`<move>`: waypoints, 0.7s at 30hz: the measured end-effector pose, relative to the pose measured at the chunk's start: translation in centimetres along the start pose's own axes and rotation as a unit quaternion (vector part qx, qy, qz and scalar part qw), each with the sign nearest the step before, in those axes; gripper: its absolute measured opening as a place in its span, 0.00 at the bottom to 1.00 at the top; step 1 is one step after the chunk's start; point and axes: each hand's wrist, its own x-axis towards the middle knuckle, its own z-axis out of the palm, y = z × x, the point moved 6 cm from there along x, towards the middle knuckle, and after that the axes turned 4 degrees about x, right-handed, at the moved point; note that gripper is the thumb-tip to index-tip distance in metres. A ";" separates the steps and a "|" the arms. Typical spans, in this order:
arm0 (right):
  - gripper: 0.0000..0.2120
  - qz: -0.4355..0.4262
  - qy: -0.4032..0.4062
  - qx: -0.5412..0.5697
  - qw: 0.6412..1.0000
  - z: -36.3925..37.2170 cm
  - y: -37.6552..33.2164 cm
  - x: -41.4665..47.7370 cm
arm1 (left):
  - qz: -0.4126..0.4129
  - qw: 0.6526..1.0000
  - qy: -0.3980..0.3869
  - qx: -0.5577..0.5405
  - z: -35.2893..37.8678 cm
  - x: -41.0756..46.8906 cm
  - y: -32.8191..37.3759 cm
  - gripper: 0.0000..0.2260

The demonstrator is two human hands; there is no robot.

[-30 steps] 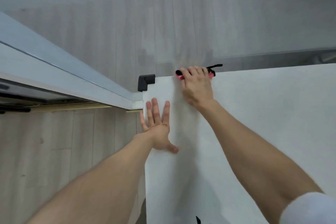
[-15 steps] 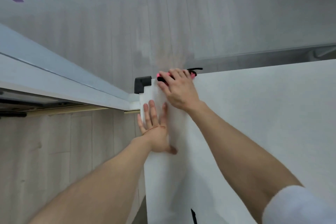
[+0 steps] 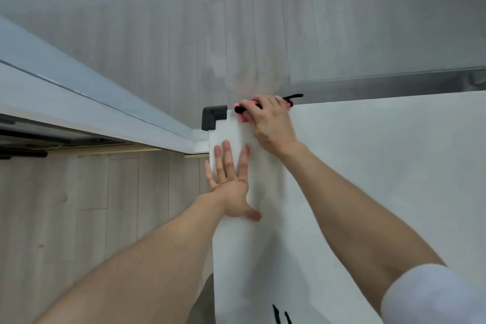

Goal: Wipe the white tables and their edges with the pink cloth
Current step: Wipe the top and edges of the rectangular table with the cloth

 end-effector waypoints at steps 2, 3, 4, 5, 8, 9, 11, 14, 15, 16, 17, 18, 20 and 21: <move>0.16 -0.005 -0.004 0.015 1.000 0.2 -0.9 0.4 | -0.002 1.000 0.001 0.000 0.0 0.0 0.0 0.78; 0.16 -0.002 -0.004 0.030 1.000 -0.4 -0.5 0.4 | -0.003 1.000 0.001 -0.002 0.0 0.0 -0.1 0.78; 0.15 0.006 0.005 0.041 0.999 -1.3 0.4 0.0 | -0.004 1.000 0.002 -0.003 0.0 0.0 -0.1 0.79; 0.13 0.024 0.024 0.040 0.999 -2.5 1.9 -0.5 | -0.004 1.000 0.002 -0.002 0.1 0.1 -0.1 0.79; 0.12 0.089 0.078 -0.015 0.993 -5.8 7.1 -2.8 | -0.001 1.000 -0.003 -0.001 0.2 0.2 -0.2 0.78; 0.12 0.105 0.090 -0.031 0.990 -6.0 7.7 -3.2 | 0.000 1.000 -0.003 0.003 0.2 0.1 -0.3 0.78; 0.09 0.123 0.103 -0.023 0.987 -4.6 6.1 -2.5 | 0.003 1.000 -0.005 0.005 0.3 0.2 -0.2 0.78; 0.07 0.056 0.052 0.012 0.997 0.3 -2.1 0.3 | -0.023 0.999 -0.002 0.023 0.3 0.4 0.0 0.79; 0.07 0.035 0.032 0.021 0.999 1.4 -3.8 0.9 | -0.038 0.999 0.000 0.028 0.3 0.4 -0.1 0.79; 0.08 0.007 0.019 0.030 0.999 1.6 -4.1 1.2 | -0.043 0.999 0.003 0.026 0.3 0.3 -0.1 0.80; 0.09 -0.015 0.009 0.035 0.999 1.2 -2.9 1.2 | -0.033 0.999 0.007 0.019 0.2 0.4 -0.1 0.79; 0.11 -0.029 0.002 0.032 0.999 0.3 -0.8 0.7 | -0.019 1.000 0.005 0.008 0.2 0.3 -0.1 0.79; 0.13 -0.013 0.001 0.001 1.000 -3.4 4.6 -1.0 | 0.003 1.000 -0.007 -0.012 0.2 0.0 -0.2 0.78; 0.13 0.010 0.005 -0.019 1.000 -5.3 7.1 -2.0 | 0.007 1.000 -0.007 -0.010 0.1 -0.1 -0.2 0.78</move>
